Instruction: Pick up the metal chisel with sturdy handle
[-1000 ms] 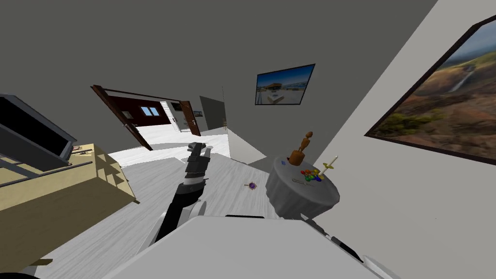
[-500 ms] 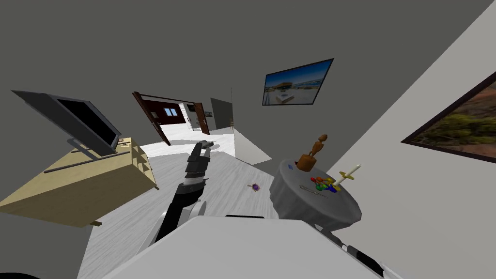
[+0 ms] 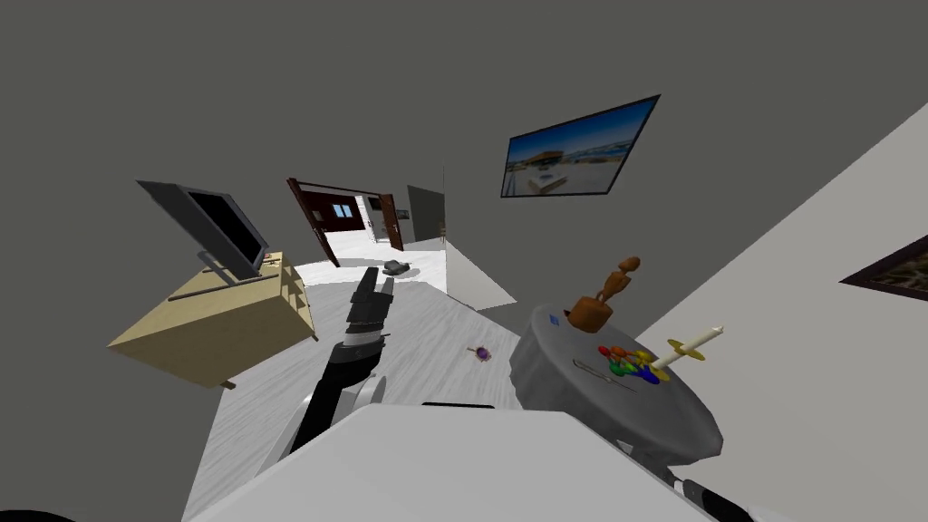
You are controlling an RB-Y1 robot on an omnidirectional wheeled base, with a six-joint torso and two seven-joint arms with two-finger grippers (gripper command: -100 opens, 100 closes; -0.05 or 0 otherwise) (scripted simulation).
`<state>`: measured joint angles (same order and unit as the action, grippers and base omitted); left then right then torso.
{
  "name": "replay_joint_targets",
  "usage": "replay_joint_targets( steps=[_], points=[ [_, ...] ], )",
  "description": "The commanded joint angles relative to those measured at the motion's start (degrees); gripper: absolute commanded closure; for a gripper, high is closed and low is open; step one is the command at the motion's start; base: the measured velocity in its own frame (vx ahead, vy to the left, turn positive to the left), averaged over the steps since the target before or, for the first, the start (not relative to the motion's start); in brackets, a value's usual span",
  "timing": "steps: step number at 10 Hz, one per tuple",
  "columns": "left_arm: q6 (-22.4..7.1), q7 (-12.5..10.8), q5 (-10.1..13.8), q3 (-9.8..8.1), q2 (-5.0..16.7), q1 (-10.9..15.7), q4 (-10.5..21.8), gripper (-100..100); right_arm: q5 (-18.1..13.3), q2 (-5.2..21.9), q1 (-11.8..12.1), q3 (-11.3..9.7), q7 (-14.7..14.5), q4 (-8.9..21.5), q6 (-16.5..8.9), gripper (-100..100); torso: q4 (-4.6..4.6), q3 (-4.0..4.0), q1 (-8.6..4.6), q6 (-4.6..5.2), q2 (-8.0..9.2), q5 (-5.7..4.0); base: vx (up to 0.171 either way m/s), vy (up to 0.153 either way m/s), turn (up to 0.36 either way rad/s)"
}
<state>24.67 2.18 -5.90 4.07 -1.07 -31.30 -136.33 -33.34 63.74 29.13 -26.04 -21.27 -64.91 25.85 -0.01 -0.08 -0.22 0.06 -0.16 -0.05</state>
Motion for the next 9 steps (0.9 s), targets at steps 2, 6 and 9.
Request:
replay_joint_targets(
  steps=[2,6,9],
  points=[
    [0.0,0.0,0.0,0.0,0.0,0.01,0.0,0,-1.17,1.59,-0.24,-1.0,-0.66,3.08,0.69,-100,0.0,-0.01,-0.02,-0.06,-0.03,0.01,0.028,-0.039,0.175],
    [0.0,0.0,0.0,0.0,0.0,0.0,0.0,0,-4.25,4.65,-2.56,-4.47,-0.61,9.38,1.56,-100,-0.01,-0.04,-0.11,0.0,-0.07,-0.03,0.029,-0.059,0.226],
    [0.0,0.0,0.0,0.0,0.0,0.0,0.0,0,-5.14,5.31,-3.37,-5.5,-0.44,12.08,1.86,-100,0.0,-0.01,-0.05,-0.02,-0.02,0.0,0.02,-0.048,0.137]
  ],
)
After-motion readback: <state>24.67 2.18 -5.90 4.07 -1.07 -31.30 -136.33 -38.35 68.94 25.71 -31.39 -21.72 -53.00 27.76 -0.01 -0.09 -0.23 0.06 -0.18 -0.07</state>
